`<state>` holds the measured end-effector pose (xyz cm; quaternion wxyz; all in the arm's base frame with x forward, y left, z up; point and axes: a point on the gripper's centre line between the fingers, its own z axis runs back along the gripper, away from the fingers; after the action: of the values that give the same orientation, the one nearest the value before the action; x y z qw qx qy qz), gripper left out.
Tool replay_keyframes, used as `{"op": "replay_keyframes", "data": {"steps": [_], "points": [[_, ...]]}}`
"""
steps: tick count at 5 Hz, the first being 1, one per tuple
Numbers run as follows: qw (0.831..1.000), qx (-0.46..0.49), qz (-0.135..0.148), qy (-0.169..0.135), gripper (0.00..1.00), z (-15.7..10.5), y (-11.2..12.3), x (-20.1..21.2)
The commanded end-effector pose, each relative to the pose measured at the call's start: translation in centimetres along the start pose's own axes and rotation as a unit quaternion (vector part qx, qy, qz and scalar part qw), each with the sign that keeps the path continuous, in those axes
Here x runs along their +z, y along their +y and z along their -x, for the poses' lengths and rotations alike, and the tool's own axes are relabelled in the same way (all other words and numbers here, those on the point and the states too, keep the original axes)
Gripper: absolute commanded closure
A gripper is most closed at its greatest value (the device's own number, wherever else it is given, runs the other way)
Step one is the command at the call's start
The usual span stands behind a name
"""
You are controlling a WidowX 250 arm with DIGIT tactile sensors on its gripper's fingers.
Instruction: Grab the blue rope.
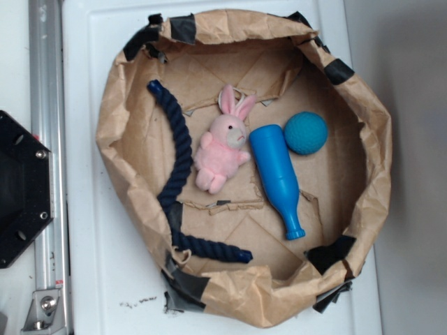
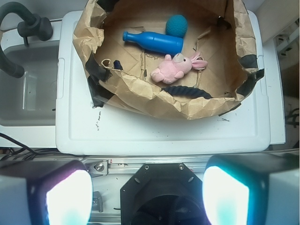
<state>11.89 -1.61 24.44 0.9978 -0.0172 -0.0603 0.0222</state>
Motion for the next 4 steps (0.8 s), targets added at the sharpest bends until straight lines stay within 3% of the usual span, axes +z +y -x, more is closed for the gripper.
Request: {"op": "replay_keyframes", "data": {"steps": [1,2,3,4], "points": [[1.0,0.0,0.0,0.0,0.0,0.0,0.0,0.0],[0.997,0.057,0.028,-0.05,0.0,-4.8,1.2,-2.7],[0.996,0.073,0.014,-0.049,0.0,-9.4,2.7,-6.1],[0.998,0.062,0.003,-0.006,0.0,-12.4,2.8,-11.9]]}}
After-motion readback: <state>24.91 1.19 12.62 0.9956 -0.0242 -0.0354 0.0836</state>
